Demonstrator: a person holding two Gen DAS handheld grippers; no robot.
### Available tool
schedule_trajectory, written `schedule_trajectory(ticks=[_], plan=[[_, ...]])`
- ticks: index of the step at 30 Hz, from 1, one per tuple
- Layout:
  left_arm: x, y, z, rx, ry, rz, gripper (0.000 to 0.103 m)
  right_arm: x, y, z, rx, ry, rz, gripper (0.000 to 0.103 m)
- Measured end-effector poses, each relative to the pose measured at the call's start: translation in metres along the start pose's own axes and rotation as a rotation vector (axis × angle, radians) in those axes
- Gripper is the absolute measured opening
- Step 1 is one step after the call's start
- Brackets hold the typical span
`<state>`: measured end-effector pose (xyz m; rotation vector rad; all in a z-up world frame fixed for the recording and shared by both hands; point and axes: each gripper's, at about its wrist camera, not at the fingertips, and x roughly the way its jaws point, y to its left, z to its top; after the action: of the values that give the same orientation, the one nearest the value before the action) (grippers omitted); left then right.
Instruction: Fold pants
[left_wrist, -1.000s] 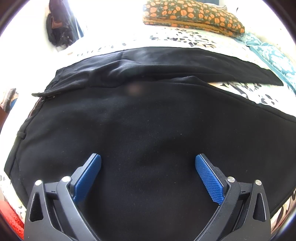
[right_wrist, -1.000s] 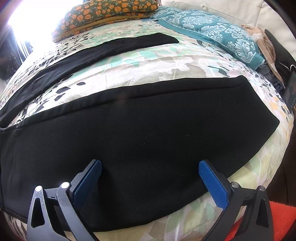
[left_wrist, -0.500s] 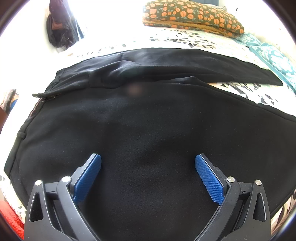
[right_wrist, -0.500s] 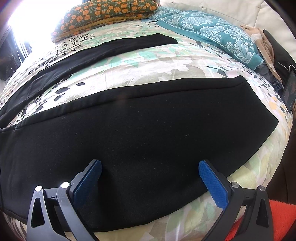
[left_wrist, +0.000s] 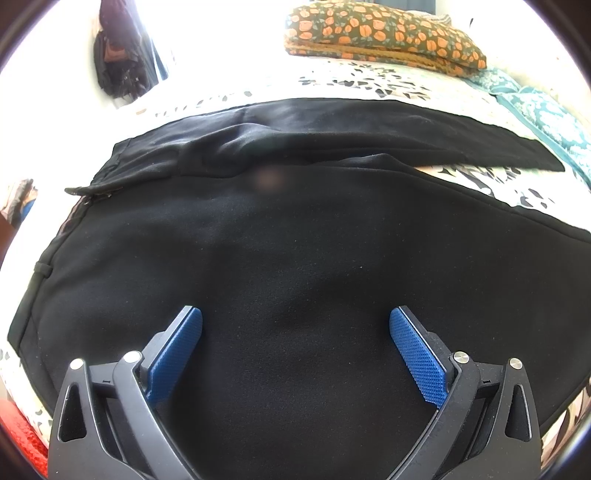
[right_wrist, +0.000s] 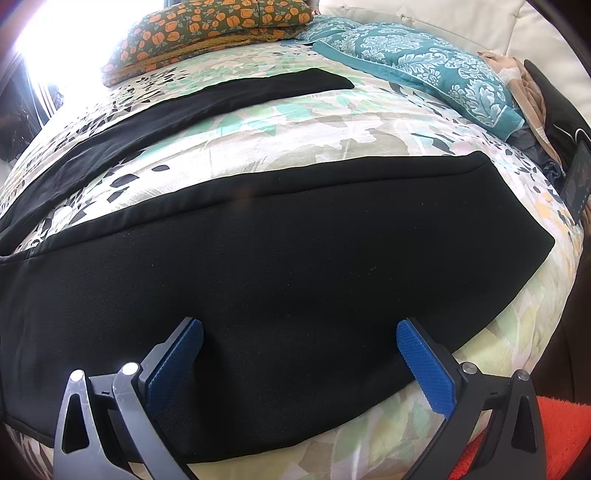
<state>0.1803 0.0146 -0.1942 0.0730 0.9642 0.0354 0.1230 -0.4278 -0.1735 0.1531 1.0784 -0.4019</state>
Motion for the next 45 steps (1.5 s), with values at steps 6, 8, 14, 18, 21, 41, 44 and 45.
schedule_trajectory(ticks=[6, 8, 14, 18, 21, 41, 44, 45], plan=[[0.000, 0.003, 0.000, -0.010, -0.002, -0.015, 0.102, -0.007, -0.005, 0.005, 0.016, 0.014, 0.012, 0.103], [0.000, 0.004, 0.000, -0.012, -0.007, -0.021, 0.102, -0.016, -0.009, 0.006, 0.036, -0.019, 0.006, 0.103], [0.000, 0.003, -0.001, -0.007, -0.018, -0.014, 0.102, -0.029, -0.010, 0.012, 0.038, -0.082, -0.005, 0.103], [0.000, 0.003, -0.001, -0.007, -0.019, -0.014, 0.102, -0.029, -0.004, 0.013, 0.019, -0.080, 0.002, 0.103], [0.000, 0.003, 0.000, -0.007, -0.020, -0.014, 0.102, -0.031, 0.000, 0.014, 0.005, -0.093, -0.001, 0.103], [-0.001, 0.003, 0.000, -0.006, -0.024, -0.012, 0.102, -0.044, 0.009, 0.016, -0.025, -0.163, 0.001, 0.103], [-0.001, 0.003, 0.000, -0.006, -0.026, -0.013, 0.102, -0.044, 0.010, 0.017, -0.029, -0.163, 0.003, 0.103], [-0.001, 0.003, 0.000, -0.007, -0.027, -0.013, 0.102, -0.044, 0.011, 0.017, -0.031, -0.163, 0.004, 0.103]])
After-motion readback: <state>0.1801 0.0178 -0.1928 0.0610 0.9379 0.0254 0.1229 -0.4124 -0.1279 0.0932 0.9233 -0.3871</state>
